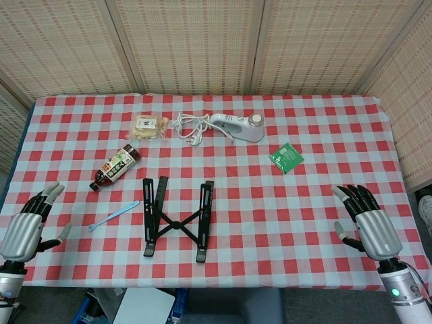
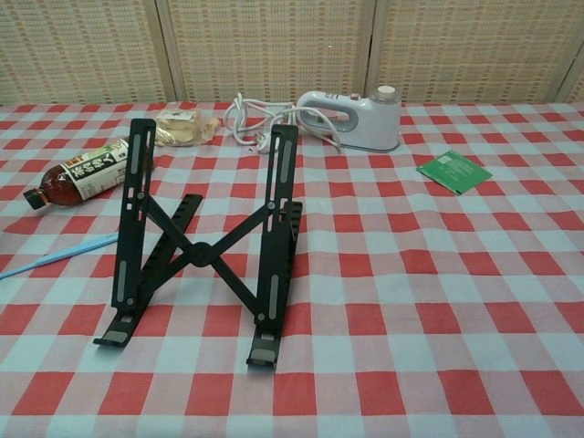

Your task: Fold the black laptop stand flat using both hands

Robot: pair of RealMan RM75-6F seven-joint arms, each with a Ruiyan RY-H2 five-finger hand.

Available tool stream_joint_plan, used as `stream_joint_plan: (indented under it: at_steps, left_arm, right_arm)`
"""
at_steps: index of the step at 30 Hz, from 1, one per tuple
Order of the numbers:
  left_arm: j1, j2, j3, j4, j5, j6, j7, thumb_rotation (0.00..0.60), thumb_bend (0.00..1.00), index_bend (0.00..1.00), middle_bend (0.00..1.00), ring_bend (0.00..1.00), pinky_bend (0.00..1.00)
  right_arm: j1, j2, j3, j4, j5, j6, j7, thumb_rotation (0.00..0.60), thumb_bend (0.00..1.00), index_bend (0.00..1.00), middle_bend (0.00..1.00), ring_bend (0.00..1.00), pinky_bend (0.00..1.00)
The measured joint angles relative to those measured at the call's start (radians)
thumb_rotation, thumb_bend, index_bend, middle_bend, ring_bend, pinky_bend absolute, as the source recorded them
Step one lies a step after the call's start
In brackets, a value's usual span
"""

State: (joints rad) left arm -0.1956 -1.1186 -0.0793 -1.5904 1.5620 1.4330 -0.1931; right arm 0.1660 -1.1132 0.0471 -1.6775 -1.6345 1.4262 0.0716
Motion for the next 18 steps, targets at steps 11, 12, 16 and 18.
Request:
stream_joint_plan:
  at_steps: [11,12,16,18]
  left_arm:
    - [-0.143,0.006,-0.039,0.015,0.01,-0.147,-0.411,0.6,0.32,0.17,0.14,0.18,0.22]
    - [-0.156,0.004,-0.042,0.021,0.011,-0.161,-0.443,0.6,0.31,0.17,0.14,0.18,0.23]
    - [-0.213,-0.014,-0.055,0.052,0.006,-0.217,-0.584,0.6,0.28,0.19,0.14,0.19,0.23]
    - [-0.234,-0.023,-0.06,0.064,0.002,-0.24,-0.639,0.543,0.27,0.2,0.14,0.21,0.25]
  right_arm:
    - [0.097,-0.026,-0.004,-0.036,-0.011,-0.124,0.289,0.6,0.51,0.08,0.12,0.06,0.05]
    - [0.111,-0.03,-0.004,-0.039,-0.011,-0.141,0.334,0.6,0.5,0.08,0.12,0.06,0.05]
    - [0.159,-0.049,-0.004,-0.045,-0.006,-0.201,0.486,0.6,0.35,0.08,0.12,0.06,0.05]
    - [0.189,-0.064,-0.001,-0.044,0.0,-0.237,0.561,0.6,0.3,0.08,0.12,0.06,0.05]
